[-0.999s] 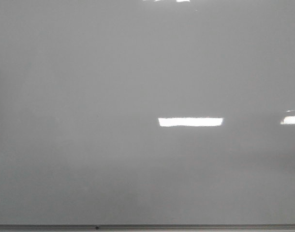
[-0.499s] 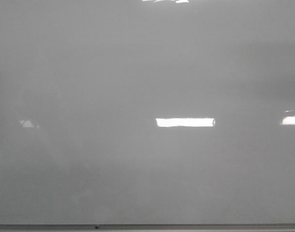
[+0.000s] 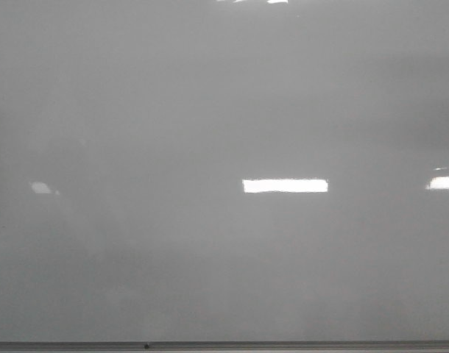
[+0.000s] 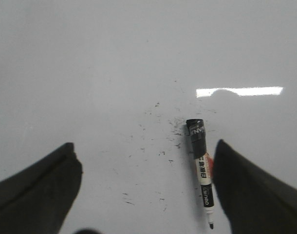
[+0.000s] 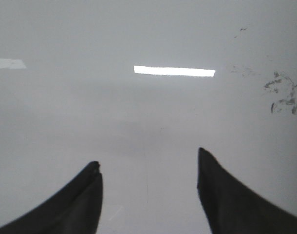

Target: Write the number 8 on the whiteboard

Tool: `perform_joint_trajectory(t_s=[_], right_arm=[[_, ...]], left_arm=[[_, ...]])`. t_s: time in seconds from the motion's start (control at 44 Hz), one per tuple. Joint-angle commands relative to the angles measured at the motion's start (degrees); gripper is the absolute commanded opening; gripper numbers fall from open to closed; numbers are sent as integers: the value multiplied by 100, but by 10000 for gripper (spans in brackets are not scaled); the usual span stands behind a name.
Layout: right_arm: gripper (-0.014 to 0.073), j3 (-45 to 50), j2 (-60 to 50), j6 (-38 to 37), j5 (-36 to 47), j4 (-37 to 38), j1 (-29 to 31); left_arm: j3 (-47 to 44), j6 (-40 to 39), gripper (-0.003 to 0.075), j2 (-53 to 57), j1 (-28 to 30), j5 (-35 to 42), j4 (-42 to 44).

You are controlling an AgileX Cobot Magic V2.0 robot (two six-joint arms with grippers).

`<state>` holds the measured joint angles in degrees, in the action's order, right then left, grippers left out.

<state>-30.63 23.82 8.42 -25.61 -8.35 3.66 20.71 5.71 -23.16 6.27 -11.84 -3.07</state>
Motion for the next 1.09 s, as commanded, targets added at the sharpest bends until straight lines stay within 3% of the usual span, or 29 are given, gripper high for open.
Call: perform_joint_trajectory(t_s=[0.0, 0.114, 0.227, 0.386, 0.704, 0.931, 1.067], right_arm=[[541, -217, 78, 1, 419, -48, 32], [540, -217, 78, 1, 407, -48, 32], [540, -217, 78, 1, 407, -48, 32], [540, -217, 78, 1, 390, -48, 32], [540, -217, 78, 1, 363, -48, 32], [540, -217, 78, 1, 363, -48, 27], [540, -217, 78, 1, 363, -48, 21]], left_arm=[[200, -21, 665, -95, 15, 374, -657], [200, 24, 662, -400, -168, 230, -1095], [330, 24, 662, -1105, -713, 163, -1105], [447, -23, 662, -2331, -1425, 600, -1151], [460, -37, 660, -4783, -1330, 2253, -1306], [524, -37, 656, -5782, -1445, 3491, -1306], [524, -37, 599, -6029, -1583, 3859, -1260]])
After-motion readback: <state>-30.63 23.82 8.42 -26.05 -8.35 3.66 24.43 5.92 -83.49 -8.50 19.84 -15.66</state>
